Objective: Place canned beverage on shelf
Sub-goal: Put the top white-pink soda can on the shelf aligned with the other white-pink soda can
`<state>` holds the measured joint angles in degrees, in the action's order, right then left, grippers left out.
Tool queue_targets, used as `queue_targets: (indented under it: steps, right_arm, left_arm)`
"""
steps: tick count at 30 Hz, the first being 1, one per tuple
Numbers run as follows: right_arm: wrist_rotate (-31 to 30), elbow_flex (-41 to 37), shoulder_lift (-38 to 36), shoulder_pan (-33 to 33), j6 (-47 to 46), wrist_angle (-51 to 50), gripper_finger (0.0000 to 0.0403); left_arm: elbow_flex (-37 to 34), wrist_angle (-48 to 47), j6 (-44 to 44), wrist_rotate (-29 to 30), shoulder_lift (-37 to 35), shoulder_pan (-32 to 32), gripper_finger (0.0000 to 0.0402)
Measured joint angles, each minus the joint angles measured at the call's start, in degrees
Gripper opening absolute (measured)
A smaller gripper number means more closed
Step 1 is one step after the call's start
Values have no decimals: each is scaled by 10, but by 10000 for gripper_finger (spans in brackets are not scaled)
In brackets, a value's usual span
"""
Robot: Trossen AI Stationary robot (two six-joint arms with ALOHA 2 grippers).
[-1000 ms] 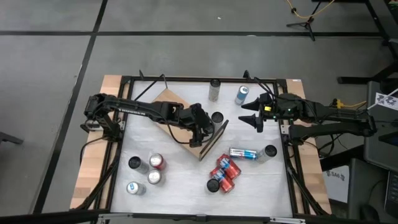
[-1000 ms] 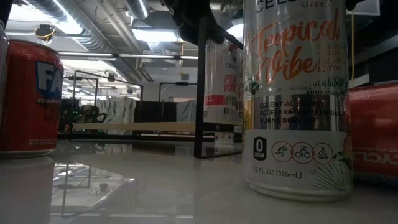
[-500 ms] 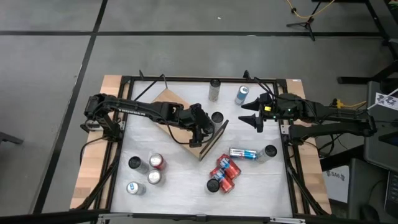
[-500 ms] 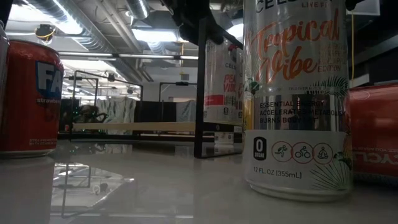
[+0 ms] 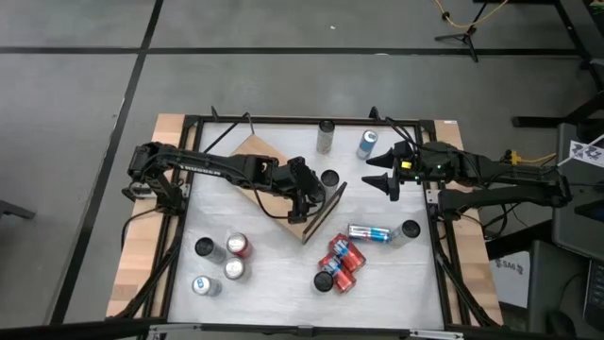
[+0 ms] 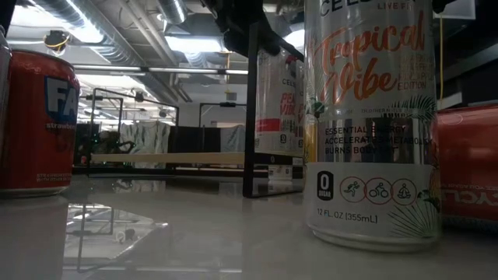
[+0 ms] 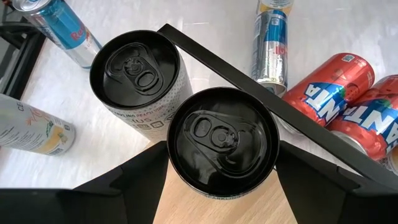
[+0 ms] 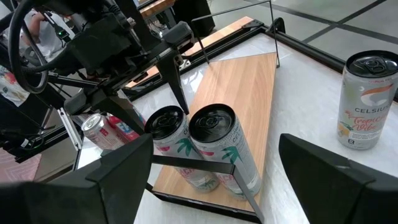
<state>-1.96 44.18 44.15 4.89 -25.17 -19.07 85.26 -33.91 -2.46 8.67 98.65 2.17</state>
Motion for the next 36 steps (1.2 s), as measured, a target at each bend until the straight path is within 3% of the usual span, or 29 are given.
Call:
queue_targets:
  steps: [36]
  right_arm:
    - [0, 0, 0, 0, 0, 0, 342]
  left_arm:
    - [0, 1, -19, 0, 0, 0, 280]
